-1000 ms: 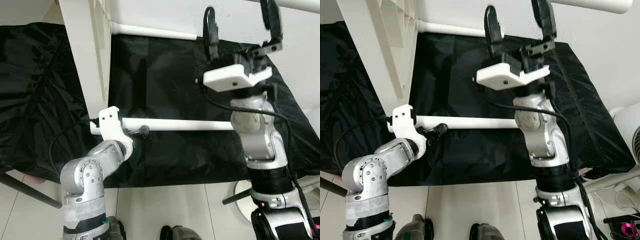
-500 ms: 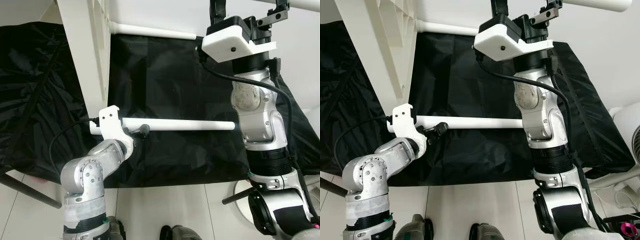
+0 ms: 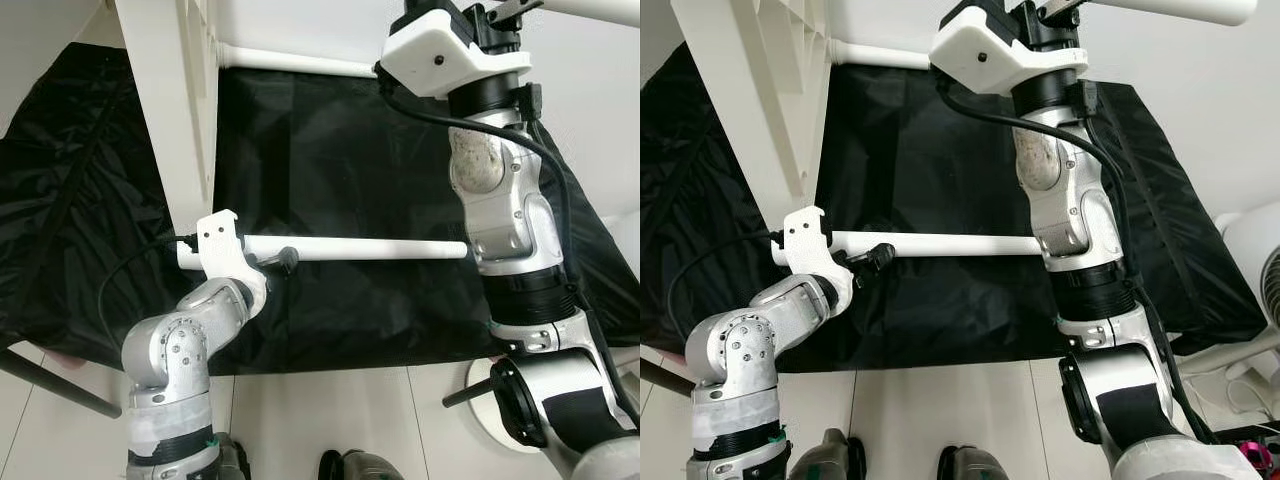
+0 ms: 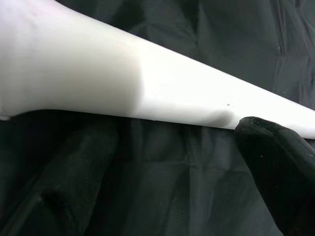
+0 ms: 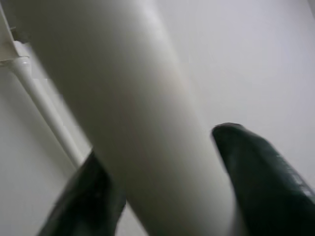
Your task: Building children table
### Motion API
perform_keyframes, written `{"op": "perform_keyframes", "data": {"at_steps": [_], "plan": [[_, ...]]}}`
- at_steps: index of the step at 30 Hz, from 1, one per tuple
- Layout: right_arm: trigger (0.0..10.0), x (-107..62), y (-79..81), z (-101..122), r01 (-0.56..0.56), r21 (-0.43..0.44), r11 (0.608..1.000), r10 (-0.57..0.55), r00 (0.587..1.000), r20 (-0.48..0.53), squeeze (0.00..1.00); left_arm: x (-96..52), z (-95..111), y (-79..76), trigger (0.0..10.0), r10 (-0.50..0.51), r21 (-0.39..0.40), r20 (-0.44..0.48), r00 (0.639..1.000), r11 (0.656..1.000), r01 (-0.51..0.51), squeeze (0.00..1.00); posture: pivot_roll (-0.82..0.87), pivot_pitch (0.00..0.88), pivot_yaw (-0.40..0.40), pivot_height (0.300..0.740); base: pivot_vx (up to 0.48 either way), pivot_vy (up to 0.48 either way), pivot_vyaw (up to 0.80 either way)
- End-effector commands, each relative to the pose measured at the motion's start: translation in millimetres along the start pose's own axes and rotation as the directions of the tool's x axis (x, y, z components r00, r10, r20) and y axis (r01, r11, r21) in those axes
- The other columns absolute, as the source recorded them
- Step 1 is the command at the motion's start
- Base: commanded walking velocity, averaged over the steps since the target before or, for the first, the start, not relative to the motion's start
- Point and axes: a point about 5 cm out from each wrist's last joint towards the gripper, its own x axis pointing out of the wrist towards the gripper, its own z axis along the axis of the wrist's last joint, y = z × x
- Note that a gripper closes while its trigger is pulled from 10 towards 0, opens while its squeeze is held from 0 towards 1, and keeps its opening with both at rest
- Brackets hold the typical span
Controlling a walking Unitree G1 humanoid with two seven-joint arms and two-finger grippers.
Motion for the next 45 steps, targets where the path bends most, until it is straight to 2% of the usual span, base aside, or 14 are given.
{"op": "perform_keyframes", "data": {"at_steps": [1, 20, 23, 25, 32, 33, 34, 39, 40, 41, 42, 43, 44, 45], "plan": [[0.0, 0.0, 2.7, -4, -0.021, 0.038, 0.999, 0.022, 0.999, -0.033, 0.00, 4.1, -6, -17.8, 10.0, -0.060, -0.078, -0.011, 0.998, 0.995, 0.059, 0.00, 0.02, 0.116, -0.082, 0.740, 0.000, 0.000, 0.00], [0.0, 5.0, -11.9, -10, 0.082, 0.207, 0.975, -0.046, 0.984, -0.170, 0.00, 33.8, 16, -35.8, 10.0, 0.014, -0.196, 0.065, 0.998, 0.981, -0.001, 0.00, -0.01, 0.113, -0.074, 0.740, 0.000, 0.000, 0.00], [0.0, 6.9, -16.4, -11, 0.109, 0.242, 0.964, -0.062, 0.979, -0.194, 0.00, 36.7, 19, -39.6, 10.0, 0.025, -0.281, 0.084, 0.996, 0.960, 0.000, 0.00, -0.01, 0.121, -0.076, 0.740, 0.000, 0.000, 0.00], [0.0, 7.8, -18.0, -12, 0.115, 0.264, 0.958, -0.060, 0.976, -0.209, 0.00, 37.6, 25, -45.4, 10.0, 0.025, -0.388, 0.125, 0.992, 0.921, 0.026, 0.00, -0.01, 0.128, -0.070, 0.740, 0.000, 0.000, 0.00], [0.0, 8.7, -19.4, -11, 0.124, 0.291, 0.949, -0.059, 0.973, -0.222, 0.00, 37.1, 30, -47.1, 10.0, 0.061, -0.489, 0.170, 0.984, 0.872, 0.031, 0.00, -0.02, 0.135, -0.068, 0.740, 0.000, 0.000, 0.00], [0.0, 10.2, -20.1, -12, 0.124, 0.300, 0.946, -0.055, 0.972, -0.227, 0.00, 37.9, 28, -51.8, 4.5, 0.056, -0.509, 0.175, 0.983, 0.860, 0.041, 0.00, -0.02, 0.142, -0.070, 0.740, 0.000, 0.000, 0.00], [0.0, 12.2, -20.7, -12, 0.122, 0.308, 0.943, -0.050, 0.972, -0.231, 0.00, 40.5, 25, -59.7, 2.5, 0.032, -0.538, 0.163, 0.986, 0.840, 0.062, 0.00, -0.03, 0.148, -0.072, 0.740, 0.000, 0.000, 0.00], [0.0, 13.6, -21.0, -13, 0.120, 0.312, 0.942, -0.047, 0.971, -0.233, 0.00, 42.3, 23, -65.4, 2.5, 0.013, -0.558, 0.153, 0.988, 0.826, 0.075, 0.00, -0.03, 0.148, -0.072, 0.740, 0.000, 0.000, 0.00], [0.0, 14.9, -21.3, -13, 0.119, 0.314, 0.942, -0.045, 0.971, -0.233, 0.00, 43.9, 24, -70.1, 0.0, 0.006, -0.572, 0.157, 0.988, 0.816, 0.086, 0.00, -0.03, 0.153, -0.071, 0.740, 0.000, 0.000, 0.00], [0.0, 16.5, -21.0, -13, 0.113, 0.315, 0.942, -0.039, 0.972, -0.231, 0.00, 45.3, 27, -74.3, 9.7, 0.007, -0.589, 0.175, 0.985, 0.802, 0.098, 0.00, -0.04, 0.158, -0.067, 0.740, 0.000, 0.000, 0.00], [0.0, 17.5, -20.9, -13, 0.108, 0.316, 0.942, -0.035, 0.973, -0.230, 0.00, 46.3, 30, -76.5, 4.5, 0.012, -0.600, 0.190, 0.982, 0.793, 0.106, 0.00, -0.04, 0.158, -0.067, 0.740, 0.000, 0.000, 0.00], [0.0, 18.5, -20.5, -13, 0.104, 0.321, 0.941, -0.029, 0.973, -0.230, 0.00, 47.2, 35, -79.0, 2.8, 0.019, -0.607, 0.212, 0.977, 0.786, 0.116, 0.00, -0.04, 0.164, -0.068, 0.740, 0.000, 0.000, 0.00], [0.0, 19.0, -19.7, -14, 0.104, 0.335, 0.936, -0.023, 0.971, -0.237, 0.00, 47.4, 39, -81.0, 0.0, 0.024, -0.618, 0.235, 0.972, 0.776, 0.130, 0.00, -0.04, 0.167, -0.067, 0.740, 0.000, 0.000, 0.00], [0.0, 19.2, -19.2, -14, 0.104, 0.345, 0.933, -0.019, 0.970, -0.243, 0.00, 47.7, 42, -82.0, 0.0, 0.028, -0.625, 0.249, 0.968, 0.768, 0.139, 0.00, -0.04, 0.167, -0.067, 0.740, 0.000, 0.000, 0.00]]}}
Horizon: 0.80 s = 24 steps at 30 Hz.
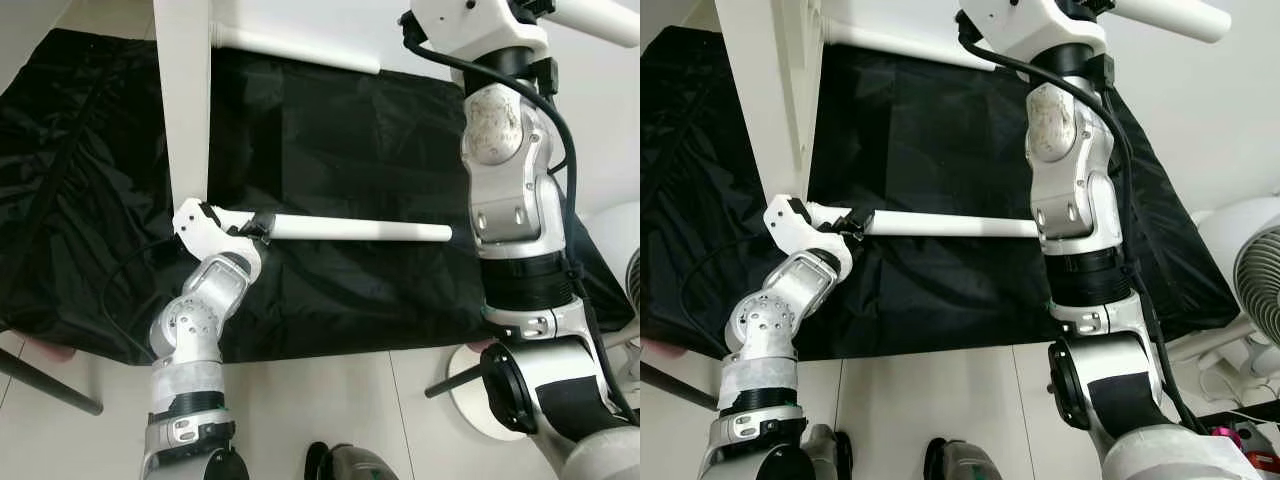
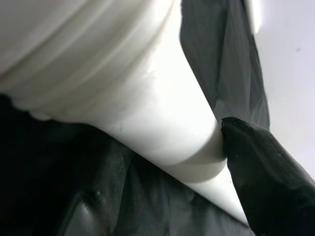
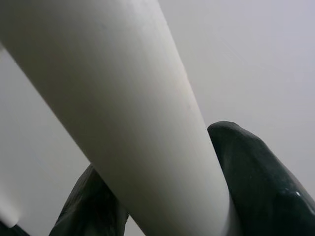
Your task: Building children table
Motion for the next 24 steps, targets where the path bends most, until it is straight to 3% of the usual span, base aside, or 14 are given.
{"op": "perform_keyframes", "data": {"at_steps": [1, 3, 9, 13, 16, 17, 19, 23, 24], "plan": [[0.0, 5.3, -17.4, 4, 0.082, 0.248, 0.965, -0.080, 0.997, -0.017, 0.00, 2.7, -35, -102.1, 0.0, -0.065, -0.222, -0.047, 0.997, 0.974, 0.053, 0.00, -0.04, 0.167, -0.067, 0.740, 0.000, 0.000, 0.00], [0.0, 5.9, -16.9, 4, 0.079, 0.250, 0.965, -0.076, 0.997, -0.020, 0.00, 3.2, -32, -107.2, 0.0, -0.092, -0.254, -0.024, 0.995, 0.964, 0.083, 0.00, -0.04, 0.172, -0.066, 0.740, 0.000, 0.000, 0.00], [0.0, 7.8, -17.6, 5, 0.075, 0.279, 0.957, -0.070, 0.997, -0.027, 0.00, 2.2, -26, -118.1, 0.0, -0.165, -0.255, 0.037, 0.986, 0.952, 0.169, 0.00, -0.05, 0.176, -0.064, 0.740, 0.000, 0.000, 0.00], [0.0, 10.0, -21.9, 6, 0.075, 0.316, 0.946, -0.072, 0.997, -0.023, 0.00, -1.9, -11, -124.9, 0.0, -0.218, -0.195, 0.121, 0.968, 0.951, 0.238, 0.00, -0.05, 0.182, -0.060, 0.740, 0.000, 0.000, 0.00], [0.0, 11.1, -31.6, 4, 0.066, 0.294, 0.954, -0.070, 0.998, 0.003, 0.00, -13.7, 16, -135.6, 0.0, -0.311, -0.095, 0.272, 0.911, 0.933, 0.347, 0.00, -0.05, 0.189, -0.062, 0.740, 0.000, 0.000, 0.00], [0.0, 11.1, -31.6, 4, 0.066, 0.294, 0.954, -0.070, 0.998, 0.003, 0.00, -13.7, 16, -135.6, 0.0, -0.311, -0.095, 0.272, 0.911, 0.933, 0.347, 0.00, -0.05, 0.189, -0.062, 0.740, 0.000, 0.000, 0.00], [0.0, 8.3, -37.4, 3, 0.055, 0.251, 0.966, -0.065, 0.997, 0.031, 0.00, -23.7, 28, -142.9, 0.0, -0.377, -0.051, 0.336, 0.863, 0.908, 0.416, 0.00, -0.05, 0.194, -0.063, 0.740, 0.000, 0.000, 0.00], [0.0, 6.4, -39.4, 2, 0.053, 0.236, 0.970, -0.063, 0.997, 0.036, 0.00, -27.7, 31, -145.4, 0.0, -0.400, -0.037, 0.354, 0.846, 0.897, 0.440, 0.00, -0.06, 0.194, -0.064, 0.740, 0.000, 0.000, 0.00], [0.0, 2.7, -43.6, -2, 0.062, 0.211, 0.976, -0.071, 0.997, 0.032, 0.00, -32.7, 36, -148.8, 0.0, -0.421, -0.024, 0.377, 0.825, 0.886, 0.463, 0.00, -0.06, 0.196, -0.066, 0.740, 0.000, 0.000, 0.00]]}}
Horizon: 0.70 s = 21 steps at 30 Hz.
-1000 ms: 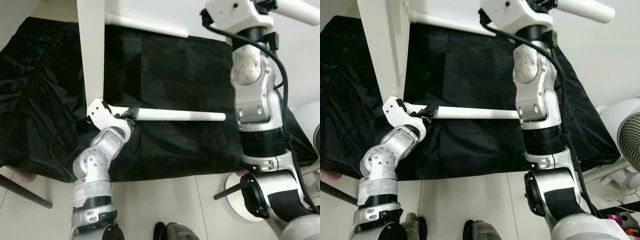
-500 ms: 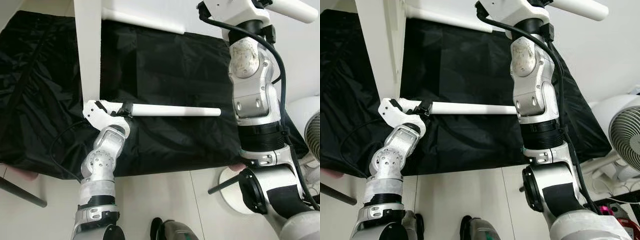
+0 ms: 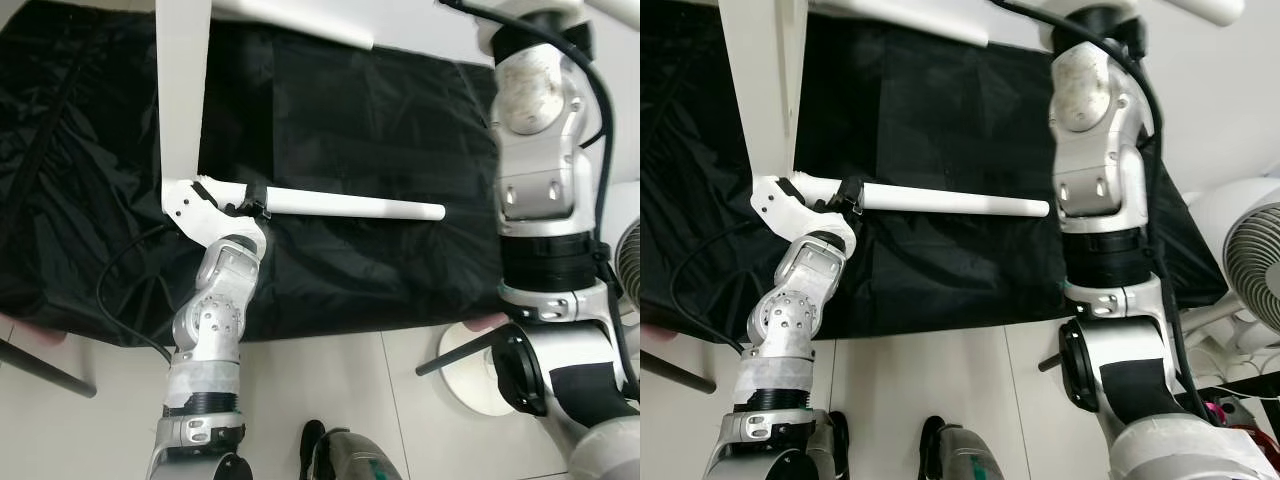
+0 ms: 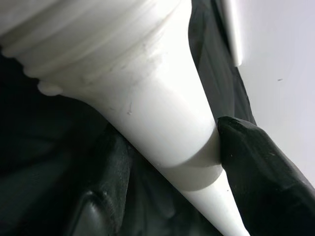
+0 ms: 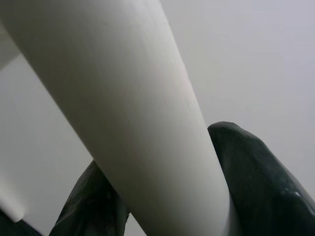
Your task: Building children table
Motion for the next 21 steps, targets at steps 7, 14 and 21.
{"op": "perform_keyframes", "data": {"at_steps": [7, 14, 21], "plan": [[0.0, -25.4, -42.2, -23, 0.190, 0.055, 0.980, -0.187, 0.981, -0.054, 0.00, -18.8, 69, -136.1, 0.0, -0.447, 0.016, 0.349, 0.824, 0.882, 0.471, 0.00, -0.06, 0.191, -0.068, 0.740, 0.000, 0.000, 0.00], [0.0, -45.3, -67.6, -47, 0.271, -0.080, 0.959, -0.279, 0.954, -0.108, 0.00, -21.3, 108, -148.5, 0.0, -0.495, 0.049, 0.445, 0.747, 0.846, 0.531, 0.00, -0.05, 0.188, -0.059, 0.740, 0.000, 0.000, 0.00], [0.0, -47.1, -71.4, -49, 0.282, -0.091, 0.955, -0.291, 0.951, -0.106, 0.00, -21.6, 111, -149.9, 0.0, -0.504, 0.046, 0.453, 0.735, 0.837, 0.546, 0.00, -0.05, 0.186, -0.055, 0.740, 0.000, 0.000, 0.00]]}}
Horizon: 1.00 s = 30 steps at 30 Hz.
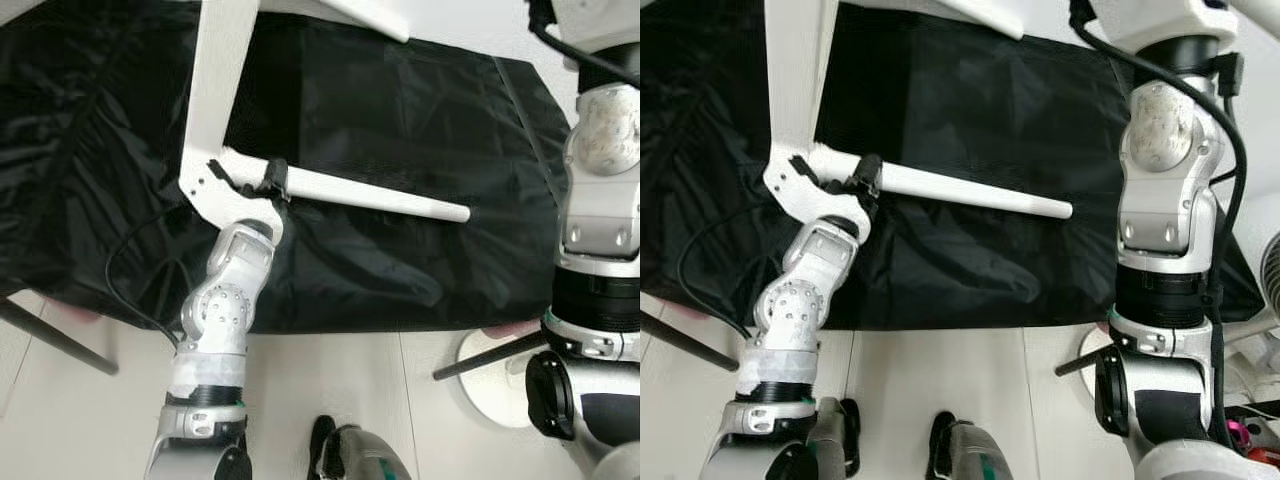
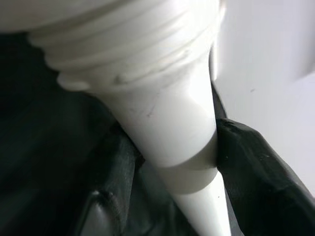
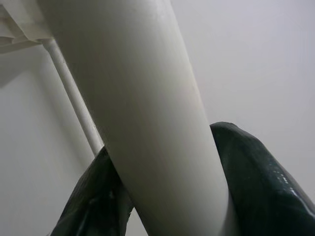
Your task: Building children table
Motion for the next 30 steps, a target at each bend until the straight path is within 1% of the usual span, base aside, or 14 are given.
{"op": "perform_keyframes", "data": {"at_steps": [1, 30], "plan": [[0.0, -12.3, -20.3, -25.9, 0.125, 0.027, 0.992, -0.121, 0.984, -0.127, 0.00, -10.2, 101.0, -116.4, 0.0, -0.387, 0.039, 0.454, 0.802, 0.908, 0.417, 0.00, -0.05, 0.186, -0.055, 0.740, 0.000, 0.000, 0.00], [0.0, -12.3, -20.3, -25.9, 0.125, 0.027, 0.992, -0.121, 0.984, -0.127, 0.00, -10.2, 101.0, -116.4, 0.0, -0.387, 0.039, 0.454, 0.802, 0.908, 0.417, 0.00, -0.05, 0.186, -0.055, 0.740, 0.000, 0.000, 0.00]]}}
